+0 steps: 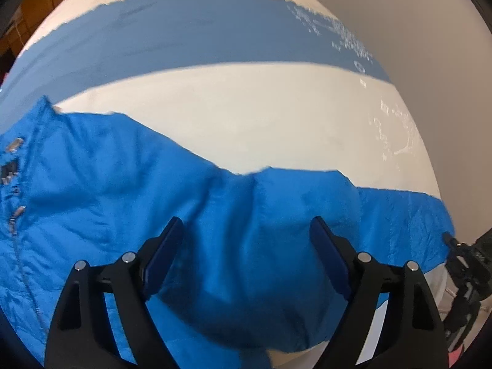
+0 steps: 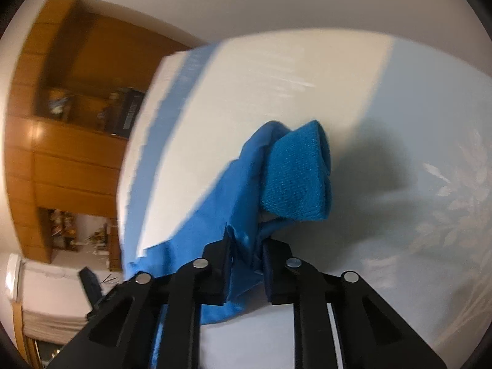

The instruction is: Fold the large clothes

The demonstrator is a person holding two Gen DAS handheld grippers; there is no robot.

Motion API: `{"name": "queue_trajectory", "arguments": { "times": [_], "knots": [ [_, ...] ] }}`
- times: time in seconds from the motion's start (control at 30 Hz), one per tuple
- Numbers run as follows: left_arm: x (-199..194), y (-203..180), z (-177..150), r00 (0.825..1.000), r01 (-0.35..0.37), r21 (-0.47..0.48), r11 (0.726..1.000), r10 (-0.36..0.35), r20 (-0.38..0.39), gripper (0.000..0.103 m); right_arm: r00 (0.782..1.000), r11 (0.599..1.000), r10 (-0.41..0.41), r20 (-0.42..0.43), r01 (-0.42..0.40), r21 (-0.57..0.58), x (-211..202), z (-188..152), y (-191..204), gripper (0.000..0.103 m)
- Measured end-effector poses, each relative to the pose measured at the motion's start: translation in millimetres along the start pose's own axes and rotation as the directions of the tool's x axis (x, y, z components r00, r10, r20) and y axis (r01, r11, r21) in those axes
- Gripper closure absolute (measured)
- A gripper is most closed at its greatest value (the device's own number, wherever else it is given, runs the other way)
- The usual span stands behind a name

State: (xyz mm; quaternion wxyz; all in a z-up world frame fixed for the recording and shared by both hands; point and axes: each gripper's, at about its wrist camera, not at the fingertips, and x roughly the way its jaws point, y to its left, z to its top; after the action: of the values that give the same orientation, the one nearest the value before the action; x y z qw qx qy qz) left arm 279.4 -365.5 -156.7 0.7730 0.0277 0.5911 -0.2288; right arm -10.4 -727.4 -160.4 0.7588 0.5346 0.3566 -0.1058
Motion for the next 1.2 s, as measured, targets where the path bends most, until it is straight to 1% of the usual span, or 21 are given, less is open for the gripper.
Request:
{"name": "queue_trajectory", "arguments": {
  "times": [0.1, 0.2, 0.27, 0.33, 0.43, 0.53, 0.6, 0.63, 0.7, 0.77, 0.83, 0.87, 0.9, 0.93, 0.97, 1.0, 1.03, 1.1, 1.13, 1.17, 1.2],
  "knots": [
    [-24, 21, -2, 0.999, 0.001, -0.022, 1.0, 0.0, 0.049, 0.02, 0.997, 0.992, 0.074, -0.002, -0.074, -0.099, -7, -7, 48, 0.088],
    [-52, 55, -7, 0.996, -0.017, -0.063, 0.998, 0.023, 0.088, 0.019, 0.992, 0.97, 0.121, -0.045, -0.128, -0.206, -3, -23, 100, 0.089],
    [-64, 76, -12, 0.993, -0.046, -0.088, 0.995, 0.056, 0.106, 0.019, 0.986, 0.949, 0.141, -0.089, -0.16, -0.27, 7, -35, 132, 0.089],
    [-71, 95, -16, 0.989, -0.079, -0.116, 0.99, 0.093, 0.119, 0.018, 0.979, 0.923, 0.141, -0.144, -0.183, -0.339, 26, -51, 168, 0.089],
    [-84, 131, -32, 0.984, -0.121, -0.165, 0.979, 0.14, 0.111, 0.018, 0.964, 0.886, 0.142, -0.226, -0.226, -0.406, 60, -73, 215, 0.089],
    [-93, 167, -47, 0.982, -0.144, -0.22, 0.965, 0.167, 0.09, 0.018, 0.95, 0.852, 0.107, -0.292, -0.239, -0.466, 90, -102, 250, 0.089],
    [-93, 182, -57, 0.981, -0.155, -0.252, 0.955, 0.18, 0.078, 0.018, 0.936, 0.825, 0.06, -0.347, -0.242, -0.511, 120, -125, 275, 0.089],
    [-97, 192, -61, 0.981, -0.153, -0.265, 0.952, 0.178, 0.076, 0.018, 0.932, 0.817, 0.038, -0.359, -0.236, -0.526, 132, -131, 280, 0.089],
    [-106, 213, -73, 0.982, -0.144, -0.291, 0.946, 0.172, 0.074, 0.018, 0.926, 0.787, -0.042, -0.375, -0.201, -0.584, 159, -156, 293, 0.089],
    [-110, 225, -81, 0.984, -0.128, -0.317, 0.94, 0.16, 0.079, 0.018, 0.912, 0.765, -0.101, -0.398, -0.185, -0.617, 185, -175, 304, 0.088],
    [-113, 233, -87, 0.985, -0.11, -0.333, 0.936, 0.147, 0.086, 0.017, 0.881, 0.744, -0.144, -0.45, -0.203, -0.637, 208, -195, 309, 0.074],
    [-114, 235, -90, 0.987, -0.096, -0.341, 0.935, 0.134, 0.089, 0.016, 0.853, 0.737, -0.15, -0.5, -0.241, -0.632, 216, -207, 310, 0.072],
    [-115, 237, -92, 0.988, -0.082, -0.345, 0.935, 0.12, 0.092, 0.016, 0.833, 0.73, -0.145, -0.534, -0.275, -0.626, 215, -213, 299, 0.072],
    [-115, 238, -93, 0.99, -0.058, -0.348, 0.936, 0.098, 0.098, 0.016, 0.816, 0.714, -0.144, -0.56, -0.306, -0.63, 214, -222, 300, 0.072],
    [-115, 237, -95, 0.992, -0.042, -0.349, 0.936, 0.082, 0.1, 0.015, 0.815, 0.691, -0.144, -0.561, -0.323, -0.646, 207, -228, 301, 0.072],
    [-113, 236, -96, 0.992, -0.03, -0.349, 0.937, 0.07, 0.103, 0.014, 0.818, 0.68, -0.142, -0.558, -0.329, -0.656, 201, -229, 301, 0.071],
    [-111, 233, -96, 0.994, -0.006, -0.348, 0.937, 0.045, 0.104, 0.014, 0.827, 0.674, -0.139, -0.545, -0.324, -0.664, 191, -228, 301, 0.071],
    [-103, 226, -96, 0.996, 0.023, -0.342, 0.939, 0.01, 0.092, 0.014, 0.853, 0.676, -0.133, -0.504, -0.294, -0.676, 173, -217, 297, 0.07],
    [-96, 220, -94, 0.997, 0.033, -0.337, 0.941, -0.005, 0.082, 0.014, 0.871, 0.68, -0.134, -0.473, -0.266, -0.683, 162, -207, 292, 0.067],
    [-90, 211, -91, 0.997, 0.047, -0.328, 0.944, -0.024, 0.073, 0.014, 0.887, 0.691, -0.135, -0.442, -0.235, -0.684, 151, -192, 284, 0.066],
    [-85, 205, -89, 0.997, 0.057, -0.317, 0.947, -0.037, 0.067, 0.014, 0.9, 0.701, -0.137, -0.414, -0.208, -0.682, 147, -185, 283, 0.066]
  ]
}}
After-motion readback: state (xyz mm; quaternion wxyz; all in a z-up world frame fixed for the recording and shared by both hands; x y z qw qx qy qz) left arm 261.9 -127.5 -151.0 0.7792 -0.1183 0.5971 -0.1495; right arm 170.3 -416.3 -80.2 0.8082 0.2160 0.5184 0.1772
